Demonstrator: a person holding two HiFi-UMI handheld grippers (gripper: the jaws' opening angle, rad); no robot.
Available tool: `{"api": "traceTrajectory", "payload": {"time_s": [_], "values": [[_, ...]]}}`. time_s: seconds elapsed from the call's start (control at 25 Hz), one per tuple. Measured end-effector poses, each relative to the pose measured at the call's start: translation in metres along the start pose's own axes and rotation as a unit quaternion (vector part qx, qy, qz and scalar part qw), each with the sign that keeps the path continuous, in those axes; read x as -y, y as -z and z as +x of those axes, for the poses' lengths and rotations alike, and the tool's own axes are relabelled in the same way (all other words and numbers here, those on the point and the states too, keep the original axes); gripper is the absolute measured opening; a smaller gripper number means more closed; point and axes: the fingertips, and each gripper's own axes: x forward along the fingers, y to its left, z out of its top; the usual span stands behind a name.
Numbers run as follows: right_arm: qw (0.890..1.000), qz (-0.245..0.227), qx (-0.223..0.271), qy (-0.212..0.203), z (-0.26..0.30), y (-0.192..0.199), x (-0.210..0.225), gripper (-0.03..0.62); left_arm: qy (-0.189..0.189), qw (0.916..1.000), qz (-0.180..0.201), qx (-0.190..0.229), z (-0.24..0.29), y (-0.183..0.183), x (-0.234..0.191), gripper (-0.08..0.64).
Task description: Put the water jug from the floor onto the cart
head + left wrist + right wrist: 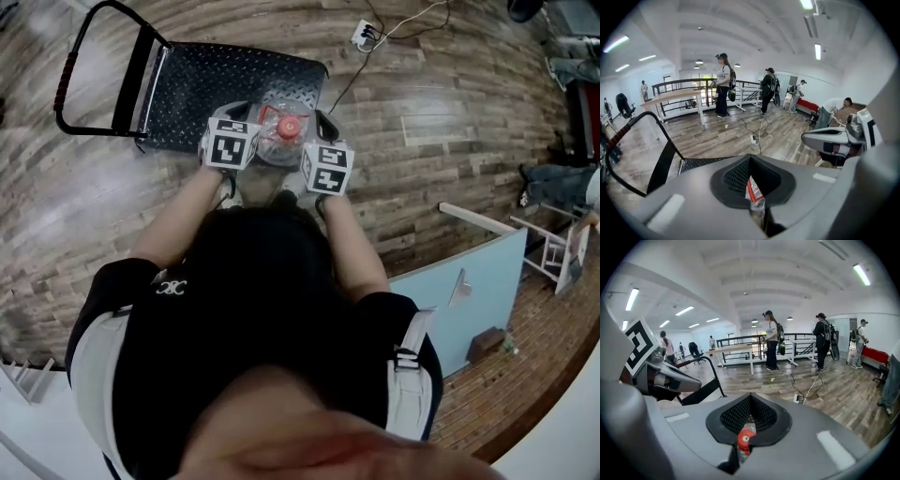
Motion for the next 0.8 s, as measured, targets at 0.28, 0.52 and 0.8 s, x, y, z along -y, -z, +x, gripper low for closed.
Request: {"api": "traceTrajectory", "payload": {"time_s": [0.28, 0.52, 0.8], "values": [[0.994, 0.025, 0.102, -0.007, -0.037, -0.066, -0.006, 0.012, -0.011, 0.9942, 0.024, 0.104, -0.050, -0.064, 0.006, 0.000], [0.983, 0.055, 0.174, 0.018, -0.066, -0.116, 0.012, 0.012, -0.025, 0.9832, 0.008, 0.181, -0.072, -0.102, -0.003, 0.000], [0.982, 0.055, 0.176, 0.036, -0.082, -0.116, 0.019, 0.012, -0.021, 0.9821, 0.041, 0.183, -0.083, -0.107, 0.019, 0.000]]}}
